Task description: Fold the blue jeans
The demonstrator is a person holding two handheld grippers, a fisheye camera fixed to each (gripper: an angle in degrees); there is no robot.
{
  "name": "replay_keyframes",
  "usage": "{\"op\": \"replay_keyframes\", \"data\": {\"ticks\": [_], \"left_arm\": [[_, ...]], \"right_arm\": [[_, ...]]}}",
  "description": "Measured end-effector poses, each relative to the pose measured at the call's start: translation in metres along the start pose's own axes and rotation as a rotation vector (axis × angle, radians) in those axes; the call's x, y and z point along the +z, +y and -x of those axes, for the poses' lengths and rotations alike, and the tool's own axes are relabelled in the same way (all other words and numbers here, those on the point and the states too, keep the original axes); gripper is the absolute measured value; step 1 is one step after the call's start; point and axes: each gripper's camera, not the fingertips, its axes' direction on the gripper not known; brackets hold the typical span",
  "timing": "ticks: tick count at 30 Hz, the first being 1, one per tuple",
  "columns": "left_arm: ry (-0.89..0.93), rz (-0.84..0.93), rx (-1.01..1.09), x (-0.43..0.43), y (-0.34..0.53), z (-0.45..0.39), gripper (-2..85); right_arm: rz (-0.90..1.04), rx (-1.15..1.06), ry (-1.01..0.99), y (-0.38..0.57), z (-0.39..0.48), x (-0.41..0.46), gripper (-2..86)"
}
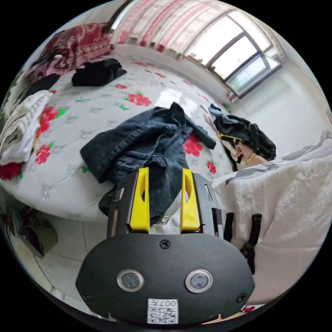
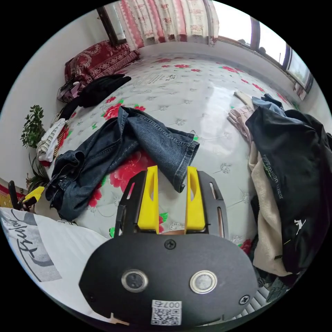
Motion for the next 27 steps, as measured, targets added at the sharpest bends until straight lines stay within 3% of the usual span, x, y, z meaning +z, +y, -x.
{"op": "replay_keyframes", "data": {"ticks": [1, 4, 7, 12, 14, 17, 21, 27], "left_arm": [[-0.006, 0.116, 0.038, 0.042, -0.017, -0.014, 13.2], [-0.301, 0.472, 0.067, 0.144, -0.038, -0.022, 7.8], [-0.390, 0.461, 0.142, 0.137, -0.053, -0.014, 0.4], [-0.661, 0.318, -0.161, 0.049, -0.081, 0.090, 0.3], [-0.612, 0.173, -0.310, -0.013, -0.090, 0.123, 2.9], [-0.520, 0.046, -0.337, -0.060, -0.081, 0.123, 6.3], [-0.471, 0.008, -0.354, -0.071, -0.043, 0.102, 9.2], [-0.415, 0.062, -0.486, -0.063, 0.030, 0.093, 12.3]], "right_arm": [[0.024, 0.015, -0.008, -0.007, 0.000, 0.010, 8.9], [0.153, 0.072, -0.024, -0.032, 0.000, 0.054, 8.4], [0.125, 0.020, 0.092, -0.049, 0.008, 0.043, 6.4], [-0.176, -0.110, 0.096, -0.054, 0.009, -0.080, 5.0], [-0.239, -0.183, 0.036, -0.049, 0.016, -0.116, 5.0], [-0.215, -0.248, 0.028, -0.041, 0.026, -0.132, 4.9], [0.020, -0.108, -0.018, -0.025, -0.001, -0.087, 4.8], [0.067, 0.098, -0.121, 0.001, -0.039, -0.068, 4.5]]}}
